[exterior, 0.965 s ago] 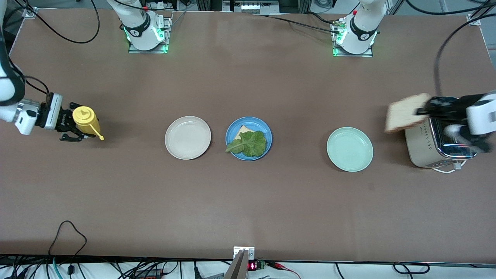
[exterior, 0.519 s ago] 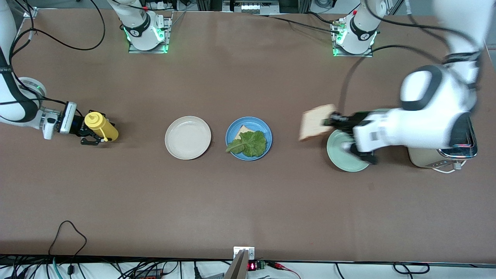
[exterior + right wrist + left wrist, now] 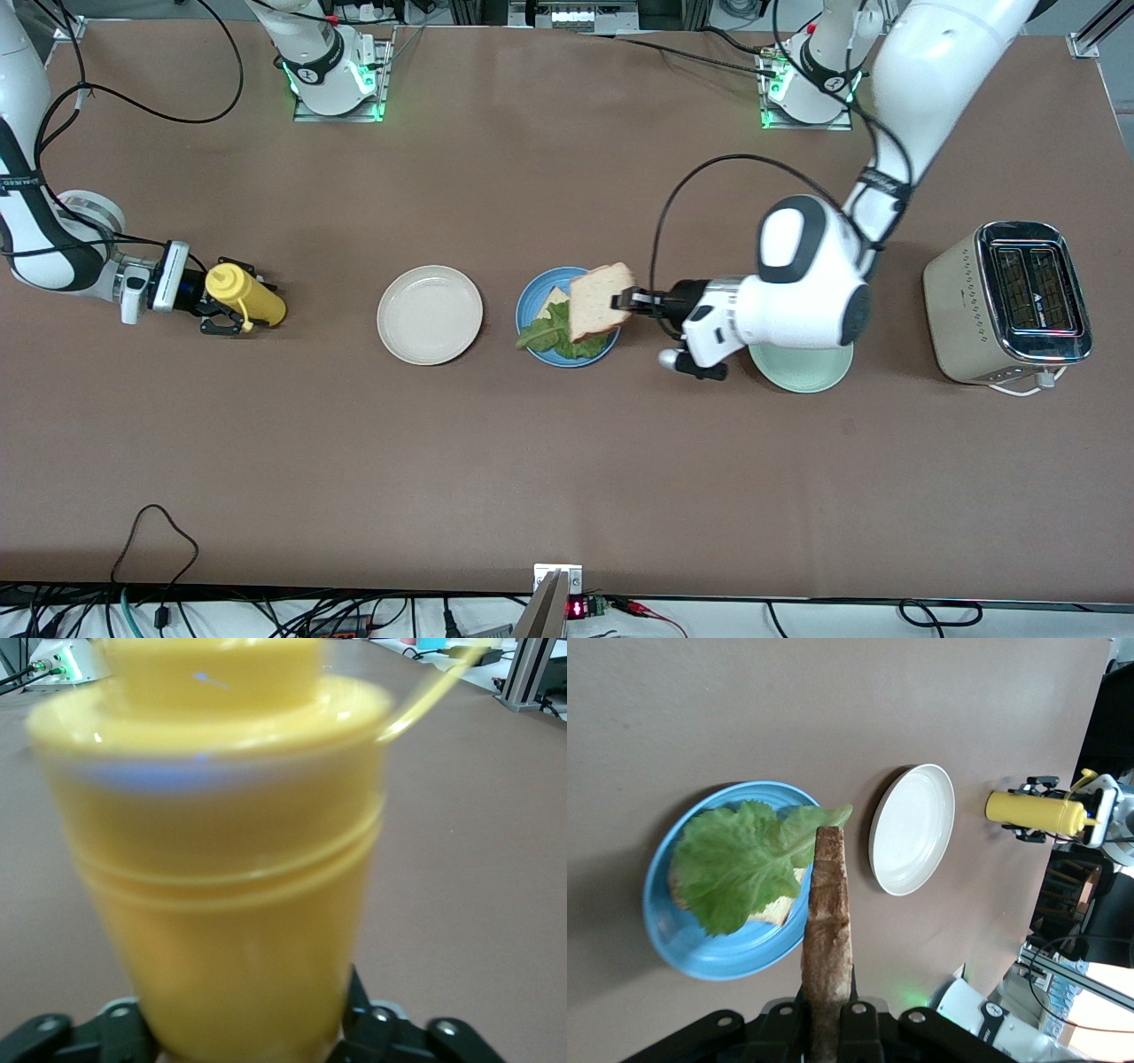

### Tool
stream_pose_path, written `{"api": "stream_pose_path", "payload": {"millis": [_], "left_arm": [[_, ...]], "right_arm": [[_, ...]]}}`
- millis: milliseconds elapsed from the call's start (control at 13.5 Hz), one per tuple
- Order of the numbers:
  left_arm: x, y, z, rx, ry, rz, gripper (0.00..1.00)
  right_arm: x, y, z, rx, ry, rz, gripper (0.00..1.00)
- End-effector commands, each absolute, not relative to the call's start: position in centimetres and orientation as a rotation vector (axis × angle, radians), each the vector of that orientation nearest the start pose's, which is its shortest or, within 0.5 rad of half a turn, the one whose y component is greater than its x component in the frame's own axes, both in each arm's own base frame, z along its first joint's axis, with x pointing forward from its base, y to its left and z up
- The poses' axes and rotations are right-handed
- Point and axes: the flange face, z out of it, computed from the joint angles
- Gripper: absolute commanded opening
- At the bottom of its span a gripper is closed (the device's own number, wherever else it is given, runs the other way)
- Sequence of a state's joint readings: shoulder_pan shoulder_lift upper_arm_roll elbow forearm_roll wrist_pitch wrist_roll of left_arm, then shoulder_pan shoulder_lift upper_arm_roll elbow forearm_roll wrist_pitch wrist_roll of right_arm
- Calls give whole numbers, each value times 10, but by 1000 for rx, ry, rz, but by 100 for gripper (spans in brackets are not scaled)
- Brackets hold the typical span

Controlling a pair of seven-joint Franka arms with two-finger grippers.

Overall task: Make sandwich in blue plate with both arms
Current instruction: 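Lay the second bread slice on the lettuce with the left gripper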

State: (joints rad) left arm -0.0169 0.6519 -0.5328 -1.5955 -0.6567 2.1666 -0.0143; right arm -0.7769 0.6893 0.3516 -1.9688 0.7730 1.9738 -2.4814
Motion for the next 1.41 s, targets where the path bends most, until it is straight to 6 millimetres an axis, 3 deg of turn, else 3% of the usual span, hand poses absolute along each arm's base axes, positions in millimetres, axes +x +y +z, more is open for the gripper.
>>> {"api": "stream_pose_path", "payload": {"millis": [0, 223, 519, 668, 742, 816, 890, 965, 1113, 1261, 1335], "left_arm": [[593, -379, 278, 2315, -32, -278, 0], [593, -383, 253, 2322, -3, -267, 0], [592, -380, 228, 2322, -1, -294, 2], [594, -372, 215, 2317, -4, -300, 10], [595, -370, 211, 2319, 3, -304, 23], [595, -366, 204, 2321, 14, -311, 51], [596, -364, 200, 2320, 25, -318, 88], [598, -361, 200, 2321, 27, -313, 100], [610, -349, 221, 2323, 44, -269, 100], [614, -340, 257, 2342, 18, -211, 100], [612, -339, 270, 2353, 2, -189, 100]], "right_arm": [[523, -181, 131, -1646, -1501, -949, 100], [522, -199, 137, -1676, -1503, -960, 100], [518, -246, 151, -1721, -1497, -966, 100], [527, -266, 171, -1729, -1538, -972, 100], [533, -272, 184, -1734, -1562, -973, 100], [539, -277, 201, -1760, -1560, -964, 100], [541, -283, 217, -1809, -1539, -924, 100], [543, -288, 238, -1871, -1513, -869, 100], [550, -288, 299, -2006, -1484, -771, 100], [559, -271, 360, -2142, -1446, -652, 100], [566, -252, 386, -2179, -1449, -595, 100]]}}
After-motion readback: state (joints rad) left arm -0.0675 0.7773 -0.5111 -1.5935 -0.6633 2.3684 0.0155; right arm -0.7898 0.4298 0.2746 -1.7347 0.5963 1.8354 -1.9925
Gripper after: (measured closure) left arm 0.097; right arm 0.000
